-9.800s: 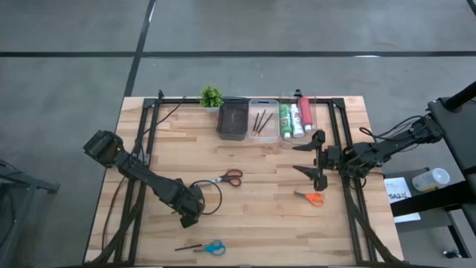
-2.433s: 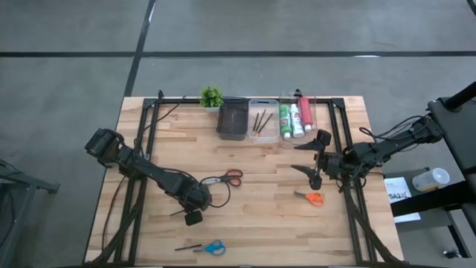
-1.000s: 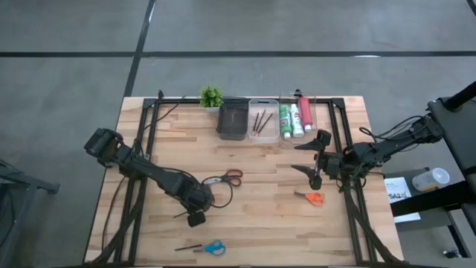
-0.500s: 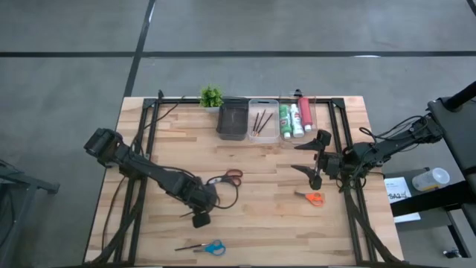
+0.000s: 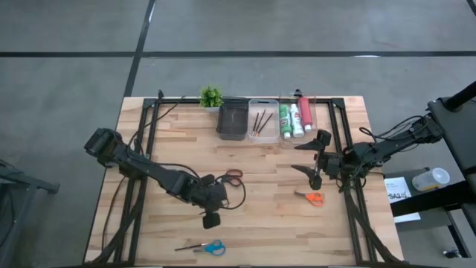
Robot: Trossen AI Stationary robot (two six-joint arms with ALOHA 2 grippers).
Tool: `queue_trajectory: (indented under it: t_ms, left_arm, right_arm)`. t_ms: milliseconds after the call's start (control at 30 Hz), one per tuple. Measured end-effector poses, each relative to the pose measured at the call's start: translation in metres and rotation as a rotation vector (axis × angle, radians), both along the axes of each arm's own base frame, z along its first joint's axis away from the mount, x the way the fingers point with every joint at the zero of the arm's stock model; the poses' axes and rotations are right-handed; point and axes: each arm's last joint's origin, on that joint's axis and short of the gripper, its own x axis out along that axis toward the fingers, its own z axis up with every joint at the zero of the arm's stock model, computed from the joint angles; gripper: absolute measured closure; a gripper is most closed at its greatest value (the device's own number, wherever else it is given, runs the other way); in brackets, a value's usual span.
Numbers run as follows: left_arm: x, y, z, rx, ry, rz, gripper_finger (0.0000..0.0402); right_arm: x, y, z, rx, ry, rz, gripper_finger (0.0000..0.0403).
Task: Pick & Place Paint Supplies
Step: Put the top silver paint brush into the white transparent bin
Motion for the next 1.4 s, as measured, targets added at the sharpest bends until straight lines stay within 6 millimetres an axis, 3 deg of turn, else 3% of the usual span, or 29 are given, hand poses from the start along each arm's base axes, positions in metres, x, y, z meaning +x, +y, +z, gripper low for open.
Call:
queue_trajectory:
  t_ms: [233, 600, 1067, 1400]
  left_arm:
    - [0.012, 0.011, 0.005, 0.017, -0.08, -0.012, 0.0372]
    - [0.034, 0.064, 0.01, 0.035, -0.166, 0.164, 0.0372]
    - [0.066, 0.124, 0.042, -0.039, -0.591, 0.373, 0.0372]
    - [0.068, 0.164, 0.048, -0.073, -0.668, 0.539, 0.0372]
  right_arm:
    - [0.0, 0.0, 0.0, -0.004, 0.0, -0.001, 0.0115]
    - [0.0, 0.0, 0.0, -0.004, 0.0, 0.0, 0.0115]
    - [0.0, 0.0, 0.0, -0.004, 0.0, -0.001, 0.0115]
    - [0.0, 0.0, 0.0, -0.008, 0.001, -0.001, 0.0115]
